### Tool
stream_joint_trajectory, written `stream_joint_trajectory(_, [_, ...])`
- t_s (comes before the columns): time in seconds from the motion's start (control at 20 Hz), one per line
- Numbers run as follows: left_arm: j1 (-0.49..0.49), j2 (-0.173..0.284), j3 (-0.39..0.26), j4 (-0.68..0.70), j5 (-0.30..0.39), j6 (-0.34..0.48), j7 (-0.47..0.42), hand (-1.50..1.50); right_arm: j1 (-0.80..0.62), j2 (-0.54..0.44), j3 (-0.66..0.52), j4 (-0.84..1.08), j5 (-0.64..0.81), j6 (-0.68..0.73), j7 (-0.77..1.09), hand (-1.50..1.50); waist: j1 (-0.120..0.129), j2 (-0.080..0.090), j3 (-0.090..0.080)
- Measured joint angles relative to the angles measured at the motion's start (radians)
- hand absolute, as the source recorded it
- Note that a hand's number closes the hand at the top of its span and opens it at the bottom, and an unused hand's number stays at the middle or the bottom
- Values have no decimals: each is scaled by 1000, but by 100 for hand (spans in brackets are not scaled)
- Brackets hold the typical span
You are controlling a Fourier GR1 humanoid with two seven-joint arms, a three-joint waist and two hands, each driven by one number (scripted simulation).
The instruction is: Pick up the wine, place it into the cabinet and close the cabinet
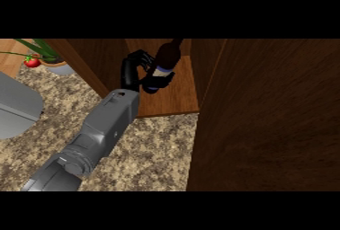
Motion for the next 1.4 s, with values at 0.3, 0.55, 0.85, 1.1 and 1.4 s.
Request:
stream_joint_trajectory(0.3, [36, -13, 72, -34, 66, -86, -16, 150, -1, 7, 2, 4, -3, 4, -7, -150, -7, 5, -2])
stream_joint_trajectory(0.55, [70, -22, 107, -46, 104, -167, -10, 150, -7, 16, 13, 6, -3, 1, -9, -150, -16, 5, -2])
stream_joint_trajectory(0.85, [126, -25, 120, -56, 135, -235, -30, 150, -8, 22, 16, 10, -17, 10, -14, -150, -35, 5, -2])
stream_joint_trajectory(1.1, [180, -26, 116, -62, 158, -273, -53, 150, -9, 28, 24, 9, -20, 14, -13, -150, -52, 3, -3])
stream_joint_trajectory(1.4, [224, -23, 97, -66, 178, -297, -60, 150, -3, 40, 21, 12, -28, 18, -25, -150, -70, 3, -3])
